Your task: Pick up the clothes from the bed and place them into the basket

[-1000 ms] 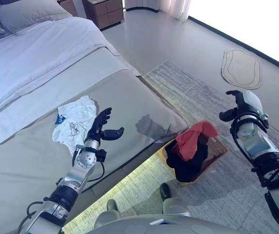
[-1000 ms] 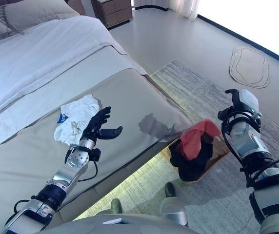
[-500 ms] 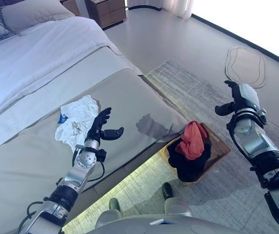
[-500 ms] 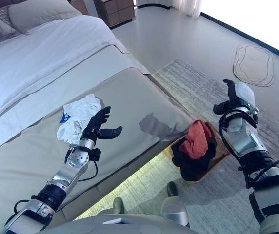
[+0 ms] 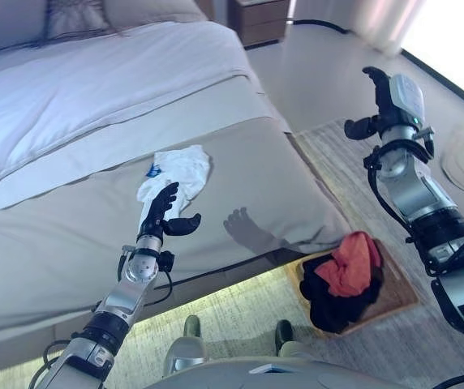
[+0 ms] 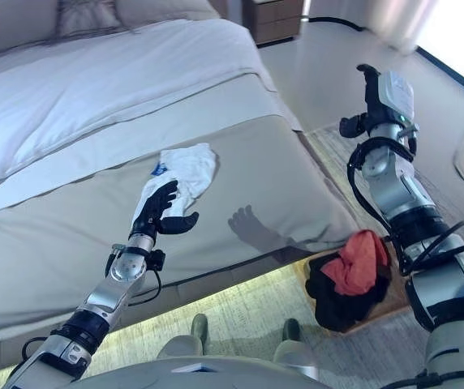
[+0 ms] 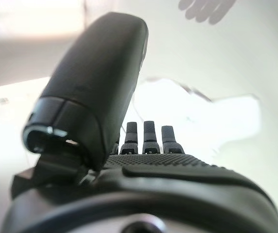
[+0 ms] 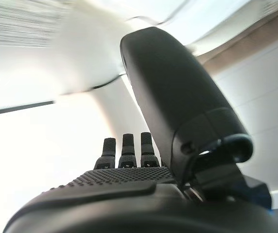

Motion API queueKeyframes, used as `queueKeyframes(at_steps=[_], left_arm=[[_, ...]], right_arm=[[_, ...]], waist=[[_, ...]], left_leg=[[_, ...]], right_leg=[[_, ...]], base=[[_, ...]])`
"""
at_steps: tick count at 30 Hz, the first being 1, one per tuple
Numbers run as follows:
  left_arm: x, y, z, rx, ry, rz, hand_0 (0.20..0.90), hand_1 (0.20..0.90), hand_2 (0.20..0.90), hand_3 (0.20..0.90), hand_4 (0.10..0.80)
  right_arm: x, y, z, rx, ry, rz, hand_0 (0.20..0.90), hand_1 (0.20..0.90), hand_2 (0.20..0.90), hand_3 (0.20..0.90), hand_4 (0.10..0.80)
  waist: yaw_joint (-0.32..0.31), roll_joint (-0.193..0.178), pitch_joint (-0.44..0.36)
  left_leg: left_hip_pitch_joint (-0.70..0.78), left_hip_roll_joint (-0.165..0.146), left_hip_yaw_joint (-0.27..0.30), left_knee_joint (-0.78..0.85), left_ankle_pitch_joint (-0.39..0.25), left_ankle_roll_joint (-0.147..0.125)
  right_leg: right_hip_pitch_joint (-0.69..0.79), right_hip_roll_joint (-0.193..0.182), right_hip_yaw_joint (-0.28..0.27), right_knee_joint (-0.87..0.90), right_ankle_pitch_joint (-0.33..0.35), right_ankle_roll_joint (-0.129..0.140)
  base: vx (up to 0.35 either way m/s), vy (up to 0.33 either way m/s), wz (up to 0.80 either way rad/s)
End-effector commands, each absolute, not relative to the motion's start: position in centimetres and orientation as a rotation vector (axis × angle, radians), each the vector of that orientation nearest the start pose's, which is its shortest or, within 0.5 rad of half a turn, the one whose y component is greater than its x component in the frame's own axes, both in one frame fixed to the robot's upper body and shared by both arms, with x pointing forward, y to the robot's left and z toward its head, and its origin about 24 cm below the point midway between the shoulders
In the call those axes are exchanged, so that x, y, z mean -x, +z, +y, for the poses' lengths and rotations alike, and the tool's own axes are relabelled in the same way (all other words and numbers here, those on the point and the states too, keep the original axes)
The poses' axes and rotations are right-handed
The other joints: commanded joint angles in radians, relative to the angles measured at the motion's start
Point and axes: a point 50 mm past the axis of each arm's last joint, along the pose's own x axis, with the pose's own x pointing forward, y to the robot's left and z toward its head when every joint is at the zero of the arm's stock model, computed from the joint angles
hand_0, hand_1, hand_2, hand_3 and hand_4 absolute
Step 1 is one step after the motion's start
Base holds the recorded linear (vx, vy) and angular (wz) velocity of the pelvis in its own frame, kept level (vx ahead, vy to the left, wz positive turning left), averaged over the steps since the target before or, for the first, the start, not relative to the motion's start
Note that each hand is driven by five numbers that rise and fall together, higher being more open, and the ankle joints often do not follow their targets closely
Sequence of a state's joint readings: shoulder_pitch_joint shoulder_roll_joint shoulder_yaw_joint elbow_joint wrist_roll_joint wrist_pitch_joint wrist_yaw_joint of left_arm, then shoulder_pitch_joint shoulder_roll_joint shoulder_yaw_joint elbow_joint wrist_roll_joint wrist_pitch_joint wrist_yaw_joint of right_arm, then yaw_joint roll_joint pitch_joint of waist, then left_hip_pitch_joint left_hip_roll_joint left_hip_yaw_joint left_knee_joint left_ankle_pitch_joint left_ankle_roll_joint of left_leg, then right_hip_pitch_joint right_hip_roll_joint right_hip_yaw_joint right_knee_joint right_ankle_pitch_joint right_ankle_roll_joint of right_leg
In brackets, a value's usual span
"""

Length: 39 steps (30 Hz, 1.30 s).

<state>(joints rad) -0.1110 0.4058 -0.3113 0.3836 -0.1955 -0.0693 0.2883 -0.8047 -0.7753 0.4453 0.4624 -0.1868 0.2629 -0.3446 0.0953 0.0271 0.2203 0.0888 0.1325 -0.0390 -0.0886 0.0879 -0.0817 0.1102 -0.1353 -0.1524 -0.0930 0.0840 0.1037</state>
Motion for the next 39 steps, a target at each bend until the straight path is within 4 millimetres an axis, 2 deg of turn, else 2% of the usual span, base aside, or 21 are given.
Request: queueKeyframes(at_steps=[1,5,8,13,14,15,18,21,26,30,32,39], left_arm=[[-27.2,2.3,21.0,-0.374,0.082,0.037,0.9,0.9,0.9,0.9,0.8],[-26.6,2.4,22.0,-0.41,0.096,0.038,0.9,0.9,0.9,0.9,0.8],[-26.6,2.9,22.5,-0.411,0.106,0.008,0.9,0.9,0.9,0.9,0.8],[-27.0,4.7,22.2,-0.397,0.092,-0.093,0.9,0.9,0.9,0.9,0.8],[-27.0,4.9,22.2,-0.397,0.089,-0.106,0.9,0.9,0.9,0.9,0.8],[-27.3,6.2,21.7,-0.401,0.079,-0.169,0.9,0.9,0.9,0.9,0.8],[-27.7,7.4,21.0,-0.398,0.065,-0.231,0.9,0.9,0.9,0.9,0.8],[-27.9,7.8,20.1,-0.402,0.05,-0.267,0.9,0.9,0.9,0.9,0.8],[-27.4,8.3,19.8,-0.33,0.064,-0.309,0.9,0.9,0.9,0.9,0.8],[-26.8,7.9,20.0,-0.314,0.047,-0.298,0.9,0.9,0.9,0.9,0.8],[-26.5,7.9,19.8,-0.309,0.036,-0.31,0.9,0.9,0.9,0.9,0.8],[-25.8,7.9,20.1,-0.238,0.031,-0.31,0.9,0.9,0.9,0.9,0.8]], right_arm=[[-37.9,26.4,-22.2,1.202,-0.412,-0.425,0.9,0.9,0.9,0.9,0.8],[-38.6,27.2,-20.5,1.252,-0.391,-0.435,0.9,0.9,0.9,0.9,0.8],[-39.1,28.4,-19.3,1.286,-0.411,-0.455,0.9,0.9,0.9,0.9,0.8],[-39.4,30.1,-18.6,1.346,-0.457,-0.471,0.9,0.9,0.9,0.9,0.8],[-39.5,30.2,-18.6,1.349,-0.461,-0.469,0.9,0.9,0.9,0.9,0.8],[-39.8,30.6,-18.5,1.356,-0.481,-0.457,0.9,0.9,0.9,0.9,0.8],[-40.3,31.3,-18.2,1.373,-0.496,-0.44,0.9,0.9,0.9,0.9,0.8],[-40.8,31.5,-17.9,1.413,-0.5,-0.408,0.9,0.9,0.9,0.9,0.8],[-41.4,30.7,-19.4,1.473,-0.527,-0.313,0.9,0.9,0.9,0.9,0.8],[-41.6,30.4,-20.2,1.519,-0.527,-0.243,0.9,0.9,0.9,0.9,0.8],[-41.6,30.2,-21.6,1.544,-0.547,-0.168,0.9,0.9,0.9,0.9,0.8],[-41.1,30.1,-25.0,1.555,-0.555,0.145,0.9,0.9,0.9,0.9,0.8]], waist=[[0.083,-0.063,-0.042],[0.146,-0.061,-0.007],[0.191,-0.039,0.061],[0.258,0.0,0.178],[0.264,0.003,0.187],[0.293,0.021,0.241],[0.316,0.04,0.299],[0.327,0.054,0.3],[0.348,0.086,0.3],[0.355,0.099,0.3],[0.359,0.114,0.3],[0.367,0.141,0.3]], left_leg=[[-0.006,-0.009,-0.062,0.039,-0.062,0.004],[-0.064,-0.036,-0.109,0.121,-0.079,0.003],[-0.141,-0.061,-0.151,0.211,-0.09,0.005],[-0.241,-0.13,-0.217,0.333,-0.136,0.019],[-0.251,-0.138,-0.221,0.345,-0.142,0.022],[-0.306,-0.17,-0.23,0.401,-0.157,0.038],[-0.375,-0.203,-0.225,0.472,-0.192,0.05],[-0.482,-0.232,-0.219,0.532,-0.201,0.067],[-0.668,-0.275,-0.211,0.694,-0.244,0.096],[-0.77,-0.284,-0.204,0.782,-0.268,0.11],[-0.837,-0.293,-0.199,0.827,-0.274,0.122],[-0.949,-0.308,-0.184,0.905,-0.288,0.14]], right_leg=[[0.009,-0.091,-0.043,0.112,-0.074,-0.008],[0.002,-0.114,-0.091,0.157,-0.096,-0.013],[-0.037,-0.142,-0.128,0.238,-0.126,-0.017],[-0.092,-0.19,-0.168,0.368,-0.177,-0.027],[-0.101,-0.195,-0.17,0.383,-0.183,-0.027],[-0.156,-0.222,-0.186,0.466,-0.198,-0.028],[-0.228,-0.238,-0.174,0.567,-0.238,-0.024],[-0.344,-0.251,-0.169,0.658,-0.252,-0.025],[-0.529,-0.258,-0.145,0.817,-0.279,-0.047],[-0.633,-0.249,-0.122,0.901,-0.292,-0.058],[-0.703,-0.242,-0.107,0.95,-0.295,-0.065],[-0.831,-0.233,-0.079,1.021,-0.305,-0.079]], base=[[0.116,0.013,0.52],[0.024,0.038,0.47],[-0.117,0.087,0.44],[-0.081,0.101,0.42],[-0.088,0.129,0.32],[-0.1,0.135,0.3],[-0.032,0.074,0.3],[-0.056,0.12,0.26],[-0.015,0.131,0.2],[0.002,0.082,0.07],[-0.02,0.043,0.02],[-0.017,0.045,0.0]])
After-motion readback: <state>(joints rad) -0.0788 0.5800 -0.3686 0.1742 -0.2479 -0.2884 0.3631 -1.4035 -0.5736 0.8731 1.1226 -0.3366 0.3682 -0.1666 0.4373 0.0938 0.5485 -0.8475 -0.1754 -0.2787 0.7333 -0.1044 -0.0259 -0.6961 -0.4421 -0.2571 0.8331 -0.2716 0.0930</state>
